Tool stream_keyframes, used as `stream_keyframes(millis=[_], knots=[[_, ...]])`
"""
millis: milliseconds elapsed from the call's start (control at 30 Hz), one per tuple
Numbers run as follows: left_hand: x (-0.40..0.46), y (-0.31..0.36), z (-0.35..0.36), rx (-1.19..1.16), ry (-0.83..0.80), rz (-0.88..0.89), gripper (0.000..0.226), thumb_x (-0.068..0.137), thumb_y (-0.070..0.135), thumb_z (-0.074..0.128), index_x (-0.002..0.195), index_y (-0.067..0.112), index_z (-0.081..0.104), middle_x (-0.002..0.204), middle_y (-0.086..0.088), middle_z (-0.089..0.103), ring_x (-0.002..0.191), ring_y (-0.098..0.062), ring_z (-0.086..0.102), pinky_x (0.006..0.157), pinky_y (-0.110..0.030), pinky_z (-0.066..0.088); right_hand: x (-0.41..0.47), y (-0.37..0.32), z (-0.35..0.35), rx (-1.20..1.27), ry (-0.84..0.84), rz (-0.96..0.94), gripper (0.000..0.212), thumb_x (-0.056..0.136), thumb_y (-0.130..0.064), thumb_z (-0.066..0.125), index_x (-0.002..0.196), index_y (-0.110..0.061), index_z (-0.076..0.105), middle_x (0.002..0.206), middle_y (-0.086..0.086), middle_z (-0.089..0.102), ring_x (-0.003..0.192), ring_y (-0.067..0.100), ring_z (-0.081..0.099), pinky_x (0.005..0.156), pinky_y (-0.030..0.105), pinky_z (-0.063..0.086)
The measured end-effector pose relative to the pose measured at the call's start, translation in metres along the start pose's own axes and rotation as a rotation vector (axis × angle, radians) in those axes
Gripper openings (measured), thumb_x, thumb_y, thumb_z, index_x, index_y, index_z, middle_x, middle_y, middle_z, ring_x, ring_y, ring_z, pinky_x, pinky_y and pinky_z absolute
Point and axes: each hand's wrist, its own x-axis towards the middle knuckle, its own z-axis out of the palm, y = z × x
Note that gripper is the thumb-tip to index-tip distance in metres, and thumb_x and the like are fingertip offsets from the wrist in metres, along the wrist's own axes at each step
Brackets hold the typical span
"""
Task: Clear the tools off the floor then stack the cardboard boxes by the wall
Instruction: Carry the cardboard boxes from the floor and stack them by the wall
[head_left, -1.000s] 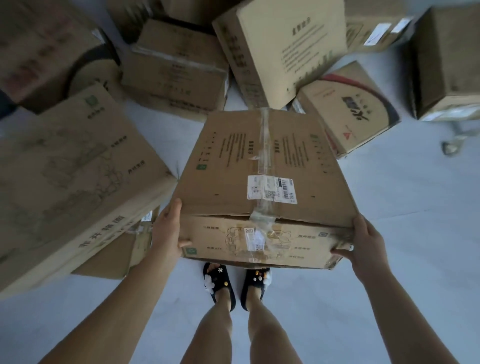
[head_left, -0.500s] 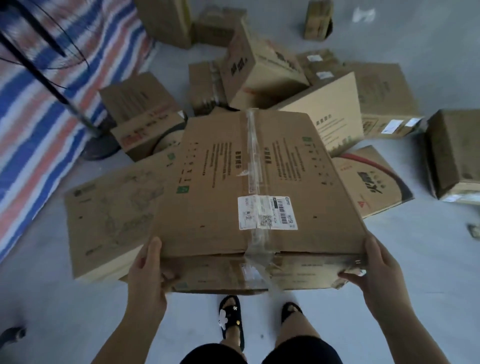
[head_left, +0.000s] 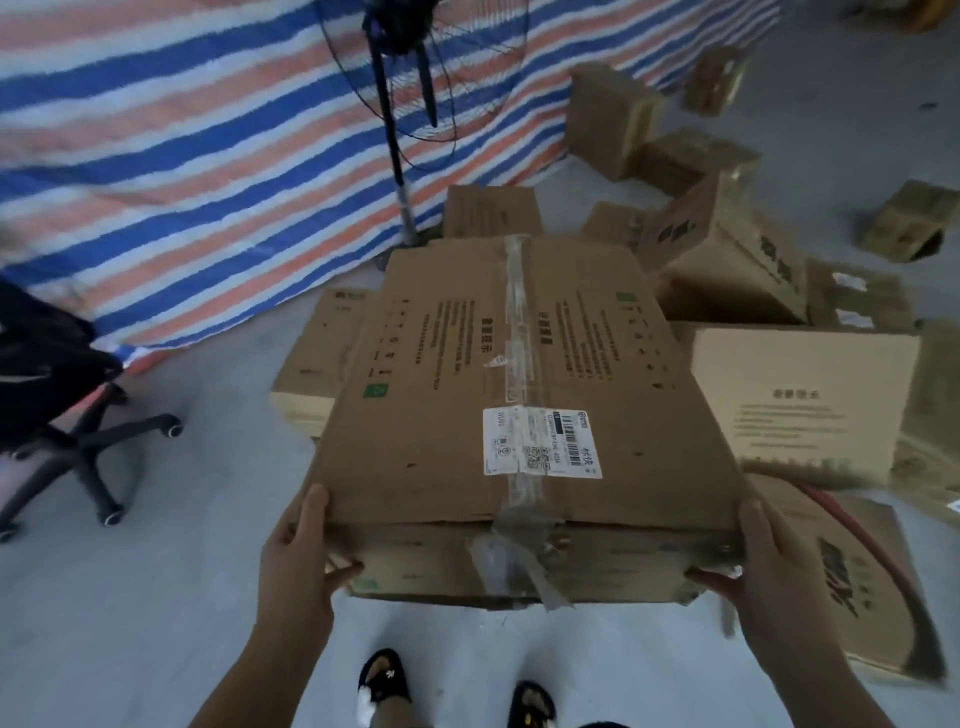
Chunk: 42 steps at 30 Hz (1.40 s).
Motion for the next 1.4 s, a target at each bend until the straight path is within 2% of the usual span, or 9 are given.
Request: stream_keyframes(millis=[67, 233, 500, 600, 767, 1000, 1167, 1267, 1400], knots=[[-0.023, -0.009, -0.023, -0.044, 0.062, -0.005, 0.035, 0.095, 0.035, 0.051, 0.123, 0.014, 0.055, 0.118, 0.0, 0.052, 0.107, -0.024, 0.05, 0.084, -0.05, 0.051, -0.006, -0.002, 0.003, -0.03, -0.097, -0.012, 0.038, 0.099, -0.034, 0.043, 0.128, -0.011, 0.05, 0.101, 0.007, 0.058, 0.085, 0.024, 0.059, 0.072, 0.044, 0.057], [-0.072, -0.038, -0.095, -0.178, 0.263, -0.006, 0.025, 0.096, 0.034, 0.049, 0.113, 0.016, 0.054, 0.107, 0.001, 0.052, 0.102, -0.023, 0.048, 0.083, -0.051, 0.05, -0.038, -0.001, 0.033, -0.123, -0.277, 0.033, 0.046, 0.097, -0.037, 0.039, 0.14, -0.019, 0.04, 0.14, 0.007, 0.042, 0.114, 0.034, 0.045, 0.092, 0.059, 0.045], [-0.168, -0.11, -0.247, -0.42, 0.632, -0.007, 0.041, 0.096, 0.034, 0.049, 0.127, 0.008, 0.055, 0.119, -0.006, 0.051, 0.106, -0.026, 0.049, 0.076, -0.047, 0.05, -0.155, 0.032, 0.086, -0.292, -0.678, -0.039, 0.042, 0.099, -0.032, 0.04, 0.138, -0.018, 0.044, 0.121, 0.007, 0.049, 0.098, 0.035, 0.051, 0.091, 0.053, 0.046], [-0.224, -0.144, -0.319, -0.489, 0.793, 0.004, 0.04, 0.096, 0.033, 0.049, 0.125, 0.006, 0.055, 0.12, -0.008, 0.052, 0.1, -0.025, 0.05, 0.072, -0.044, 0.051, -0.224, 0.065, 0.103, -0.333, -0.852, -0.1, 0.033, 0.1, -0.03, 0.041, 0.13, -0.023, 0.053, 0.115, 0.005, 0.059, 0.09, 0.023, 0.06, 0.082, 0.05, 0.051], [-0.327, -0.203, -0.42, -0.599, 1.044, -0.001, 0.031, 0.096, 0.034, 0.049, 0.117, 0.012, 0.055, 0.12, -0.003, 0.052, 0.108, -0.026, 0.049, 0.081, -0.052, 0.051, -0.341, 0.132, 0.126, -0.468, -1.097, -0.083, 0.034, 0.099, -0.032, 0.043, 0.128, -0.02, 0.056, 0.12, 0.005, 0.061, 0.096, 0.024, 0.06, 0.081, 0.052, 0.053], [-0.438, -0.268, -0.515, -0.774, 1.377, -0.012, 0.025, 0.097, 0.031, 0.048, 0.114, 0.013, 0.056, 0.117, -0.003, 0.051, 0.105, -0.023, 0.048, 0.08, -0.049, 0.05, -0.507, 0.199, 0.154, -0.614, -1.435, -0.093, 0.031, 0.098, -0.035, 0.043, 0.125, -0.026, 0.057, 0.113, 0.001, 0.062, 0.097, 0.024, 0.06, 0.073, 0.047, 0.056], [-0.468, -0.296, -0.556, -0.889, 1.546, -0.028, 0.026, 0.097, 0.03, 0.048, 0.114, 0.012, 0.055, 0.118, -0.003, 0.05, 0.104, -0.022, 0.047, 0.081, -0.051, 0.05, -0.598, 0.23, 0.185, -0.697, -1.617, -0.143, 0.031, 0.099, -0.032, 0.042, 0.125, -0.022, 0.056, 0.109, 0.005, 0.062, 0.087, 0.02, 0.061, 0.077, 0.048, 0.055], [-0.471, -0.302, -0.581, -0.946, 1.618, -0.03, 0.027, 0.096, 0.031, 0.049, 0.113, 0.011, 0.056, 0.11, -0.002, 0.053, 0.093, -0.019, 0.052, 0.082, -0.051, 0.05, -0.645, 0.248, 0.213, -0.744, -1.701, -0.179, 0.033, 0.099, -0.033, 0.041, 0.127, -0.021, 0.055, 0.115, 0.007, 0.061, 0.095, 0.024, 0.06, 0.085, 0.053, 0.051], [-0.469, -0.302, -0.628, -1.006, 1.748, -0.051, 0.029, 0.096, 0.031, 0.049, 0.116, 0.011, 0.056, 0.114, -0.003, 0.052, 0.103, -0.024, 0.047, 0.085, -0.056, 0.049, -0.722, 0.278, 0.258, -0.78, -1.836, -0.21, 0.033, 0.1, -0.031, 0.04, 0.129, -0.023, 0.054, 0.113, 0.004, 0.059, 0.092, 0.021, 0.059, 0.083, 0.05, 0.052]])
